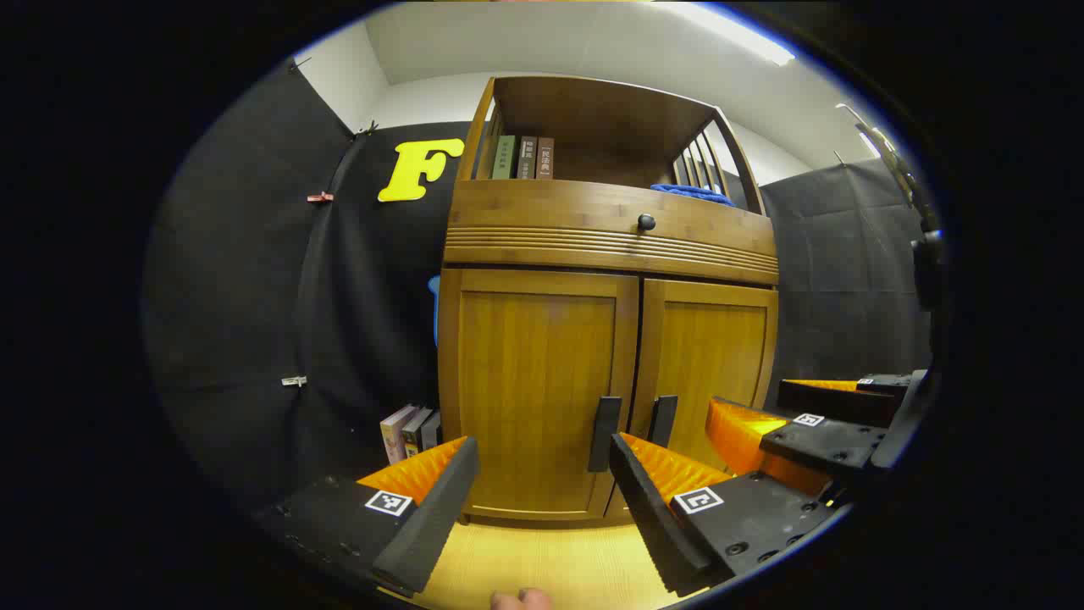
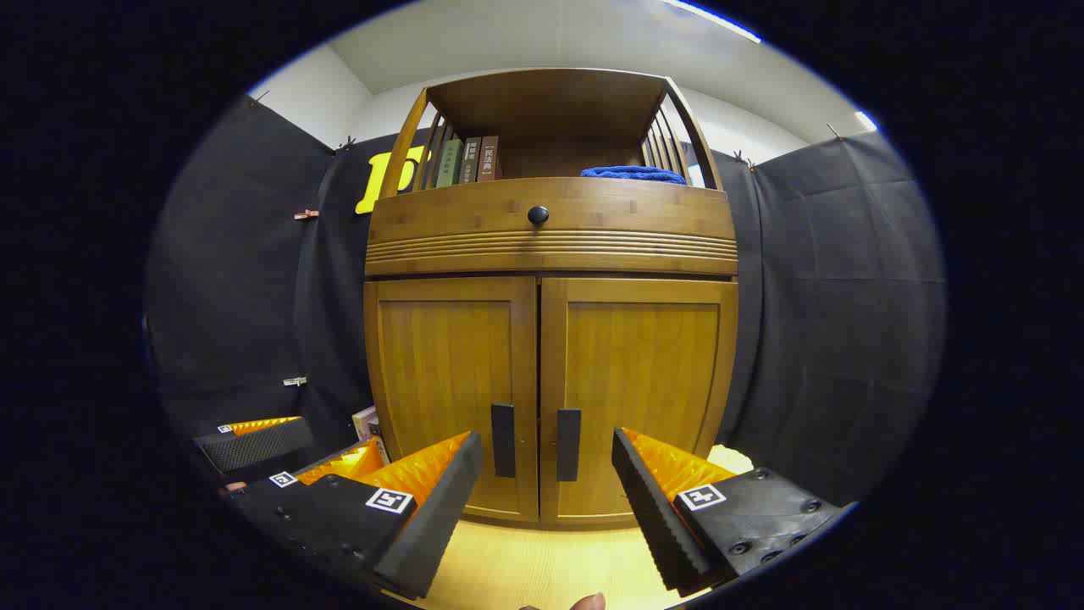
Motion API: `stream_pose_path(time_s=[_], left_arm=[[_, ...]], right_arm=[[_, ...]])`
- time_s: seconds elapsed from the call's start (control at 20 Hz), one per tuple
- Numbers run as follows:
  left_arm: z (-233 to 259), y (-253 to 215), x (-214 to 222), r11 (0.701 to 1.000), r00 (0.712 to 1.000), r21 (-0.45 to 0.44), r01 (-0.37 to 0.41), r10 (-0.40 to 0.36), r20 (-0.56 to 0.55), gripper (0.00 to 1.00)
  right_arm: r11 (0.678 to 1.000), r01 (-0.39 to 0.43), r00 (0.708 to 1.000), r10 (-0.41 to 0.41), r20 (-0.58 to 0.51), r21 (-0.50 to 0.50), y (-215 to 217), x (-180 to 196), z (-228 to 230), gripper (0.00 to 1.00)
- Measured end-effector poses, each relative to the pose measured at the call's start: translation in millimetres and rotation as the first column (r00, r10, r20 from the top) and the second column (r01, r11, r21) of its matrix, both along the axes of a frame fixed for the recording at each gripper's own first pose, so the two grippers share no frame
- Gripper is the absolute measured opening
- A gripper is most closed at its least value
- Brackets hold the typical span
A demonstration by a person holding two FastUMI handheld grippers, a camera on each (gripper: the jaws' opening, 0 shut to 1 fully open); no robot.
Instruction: Open the right door of the double-door shoe cabinet with the right hand, and open the left door with the left hand.
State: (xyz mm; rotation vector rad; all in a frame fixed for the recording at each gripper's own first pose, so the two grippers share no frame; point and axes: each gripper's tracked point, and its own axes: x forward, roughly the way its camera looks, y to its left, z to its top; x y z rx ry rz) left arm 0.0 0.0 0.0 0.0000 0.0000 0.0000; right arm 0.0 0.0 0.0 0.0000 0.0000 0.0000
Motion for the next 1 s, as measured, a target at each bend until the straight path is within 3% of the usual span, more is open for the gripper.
stream_pose_path(time_s=[0.4,1.0], left_arm=[[-4.2,20.9,-7.8,1.0,1.0,0.006,-0.017,0.017,-0.008,0.97],[2.2,7.7,-16.6,0.998,1.0,0.053,0.018,-0.019,0.011,0.96]], right_arm=[[1.0,0.018,1.0,-0.018,0.01,0.009,-1.0,-0.9,0.0,0.98],[0.998,0.06,0.998,-0.06,0.029,0.011,-17.3,-10.3,2.9,0.98]])
